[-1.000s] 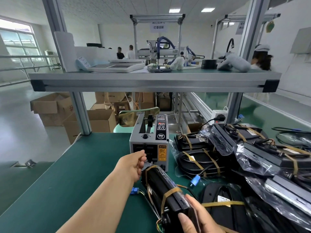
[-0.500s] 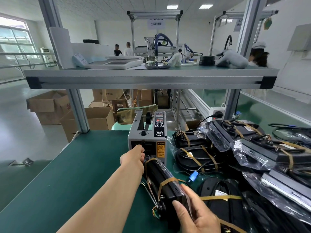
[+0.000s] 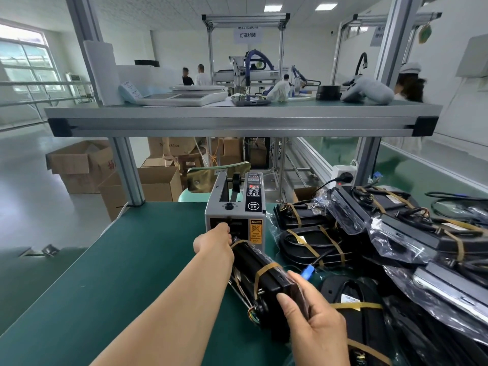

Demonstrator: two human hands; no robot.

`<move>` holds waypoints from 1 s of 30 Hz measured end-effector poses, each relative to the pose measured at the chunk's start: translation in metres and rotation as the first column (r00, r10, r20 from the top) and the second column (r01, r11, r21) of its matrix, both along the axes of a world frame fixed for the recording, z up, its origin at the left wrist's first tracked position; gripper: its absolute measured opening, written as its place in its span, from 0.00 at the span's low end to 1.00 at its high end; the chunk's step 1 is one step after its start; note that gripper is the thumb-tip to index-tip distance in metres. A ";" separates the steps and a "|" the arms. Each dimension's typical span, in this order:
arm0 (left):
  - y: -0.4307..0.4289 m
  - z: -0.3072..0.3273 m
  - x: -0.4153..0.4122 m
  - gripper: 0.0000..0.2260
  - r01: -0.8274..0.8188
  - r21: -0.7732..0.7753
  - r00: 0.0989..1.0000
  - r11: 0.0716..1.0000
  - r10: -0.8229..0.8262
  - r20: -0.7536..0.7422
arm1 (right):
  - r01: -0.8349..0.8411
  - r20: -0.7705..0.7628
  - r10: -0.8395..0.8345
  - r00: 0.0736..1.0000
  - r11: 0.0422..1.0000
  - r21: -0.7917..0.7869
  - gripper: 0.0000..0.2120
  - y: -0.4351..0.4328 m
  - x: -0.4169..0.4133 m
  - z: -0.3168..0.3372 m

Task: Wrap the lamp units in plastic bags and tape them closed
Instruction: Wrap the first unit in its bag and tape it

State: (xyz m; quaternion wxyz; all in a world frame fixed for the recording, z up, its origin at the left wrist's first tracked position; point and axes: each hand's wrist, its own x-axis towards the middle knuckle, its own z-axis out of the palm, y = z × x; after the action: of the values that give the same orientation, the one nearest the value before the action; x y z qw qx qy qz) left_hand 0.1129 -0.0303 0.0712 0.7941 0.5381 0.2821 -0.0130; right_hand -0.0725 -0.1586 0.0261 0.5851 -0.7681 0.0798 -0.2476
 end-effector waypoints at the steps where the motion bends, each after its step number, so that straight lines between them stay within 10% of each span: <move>1: 0.000 0.001 -0.002 0.09 -0.012 -0.025 1.000 1.000 0.012 0.001 | -0.006 -0.003 0.006 1.000 1.000 0.006 0.22 0.000 0.000 0.001; 6: 0.005 0.017 -0.028 0.08 -0.075 0.059 0.995 0.995 0.071 0.070 | -0.031 -0.023 0.034 0.999 0.994 0.108 0.22 0.002 0.001 0.000; 16: 0.020 0.033 -0.113 0.14 0.464 0.568 0.705 0.680 -0.672 0.227 | -0.165 -0.081 0.200 0.976 0.934 0.316 0.21 0.004 0.015 0.001; 30: 0.014 0.033 -0.121 0.15 0.504 0.611 0.671 0.611 -0.722 0.169 | -0.157 -0.058 0.181 0.982 0.945 0.286 0.14 0.008 0.011 0.020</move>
State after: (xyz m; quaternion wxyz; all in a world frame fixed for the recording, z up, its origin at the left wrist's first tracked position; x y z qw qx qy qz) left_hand -0.0079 -0.0167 0.1041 0.6030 0.7844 -0.1006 -0.1047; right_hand -0.0619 -0.1507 0.0460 0.7032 -0.6912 0.0723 -0.1501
